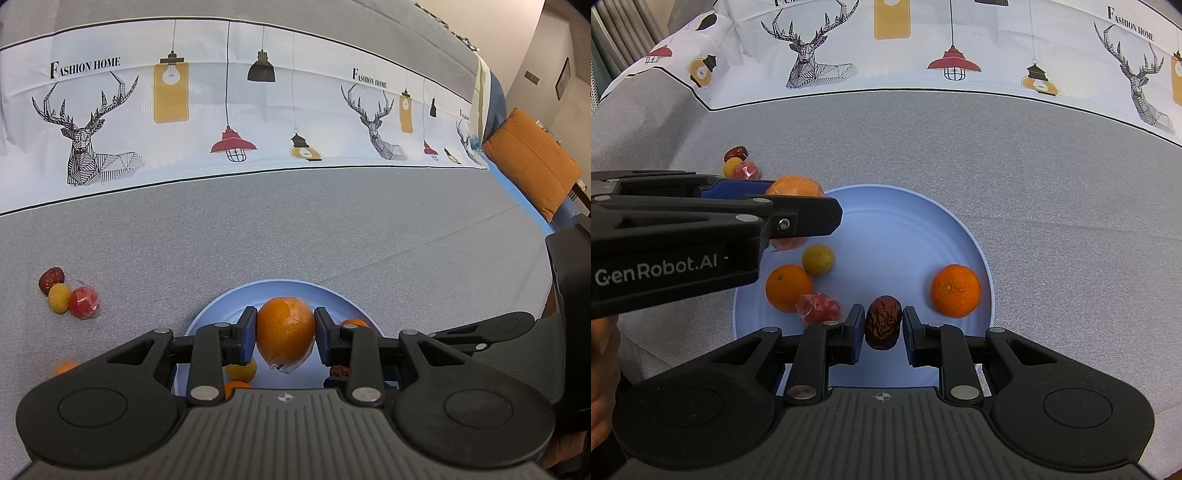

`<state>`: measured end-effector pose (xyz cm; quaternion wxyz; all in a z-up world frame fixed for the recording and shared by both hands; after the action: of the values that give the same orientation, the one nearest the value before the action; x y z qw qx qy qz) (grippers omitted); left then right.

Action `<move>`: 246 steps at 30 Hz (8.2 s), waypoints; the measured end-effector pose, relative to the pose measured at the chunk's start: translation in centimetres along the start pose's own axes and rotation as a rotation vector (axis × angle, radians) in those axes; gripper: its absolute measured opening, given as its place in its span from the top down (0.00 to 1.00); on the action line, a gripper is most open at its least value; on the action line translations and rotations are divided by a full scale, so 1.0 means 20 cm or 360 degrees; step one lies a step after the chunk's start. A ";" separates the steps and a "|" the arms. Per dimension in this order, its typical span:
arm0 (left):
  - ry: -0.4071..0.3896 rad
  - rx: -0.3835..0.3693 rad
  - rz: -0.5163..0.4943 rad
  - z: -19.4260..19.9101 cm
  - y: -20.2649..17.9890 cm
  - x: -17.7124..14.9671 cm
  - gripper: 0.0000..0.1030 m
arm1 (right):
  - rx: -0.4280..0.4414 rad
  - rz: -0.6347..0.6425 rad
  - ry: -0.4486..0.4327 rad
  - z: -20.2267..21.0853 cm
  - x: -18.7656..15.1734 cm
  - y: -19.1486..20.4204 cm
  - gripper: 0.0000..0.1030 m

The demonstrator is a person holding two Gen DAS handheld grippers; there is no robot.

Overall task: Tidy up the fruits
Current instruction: 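Open both grippers to drop the mandarin and red date onto the plate, then move the left gripper to the red date cluster while the right gripper moves to a mandarin, then grasp a red date with the left gripper while the right gripper grasps the mandarin, then carry the red date and mandarin over the blue plate and release both, then move the left gripper to the yellow fruit while the right gripper moves to the wrapped red fruit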

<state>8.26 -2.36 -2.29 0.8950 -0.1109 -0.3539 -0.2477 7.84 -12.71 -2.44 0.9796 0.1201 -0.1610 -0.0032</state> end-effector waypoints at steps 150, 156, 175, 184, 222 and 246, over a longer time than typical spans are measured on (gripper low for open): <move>-0.0073 0.0228 0.0012 0.06 0.15 -0.02 0.73 | 0.0187 -0.0011 -0.0374 0.27 0.17 -0.18 0.63; -0.0034 0.0194 -0.0024 0.01 0.12 -0.03 0.73 | 0.0164 0.0107 -0.0280 0.22 0.12 -0.11 0.63; -0.0021 0.0173 -0.0061 0.00 0.10 -0.03 0.79 | 0.0150 0.0206 -0.0208 0.19 0.08 -0.06 0.63; 0.0007 0.0183 0.0015 0.00 0.14 -0.04 0.76 | 0.0148 0.0248 -0.0164 0.18 0.07 -0.03 0.52; 0.0009 0.0365 0.0077 0.02 0.22 -0.03 0.40 | -0.0039 0.0026 -0.0636 0.27 0.20 -0.09 0.16; 0.0054 0.0335 0.0265 0.06 0.34 -0.07 0.74 | 0.0018 -0.0117 -0.0641 0.22 0.22 0.14 0.43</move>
<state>10.24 4.44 -2.43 0.9251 -0.0412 -0.3523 -0.1359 10.56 -11.25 3.71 0.9261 0.1284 -0.3492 -0.0620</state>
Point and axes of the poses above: each gripper's, at about its wrist camera, not at the fingertips, and z roughly against the way its jaws point, y to its left, x to its top, the point moved 5 cm from there along -z, roughly the way its jaws point, and after that the axes turned 15 degrees about -z, right-handed, at the moved point
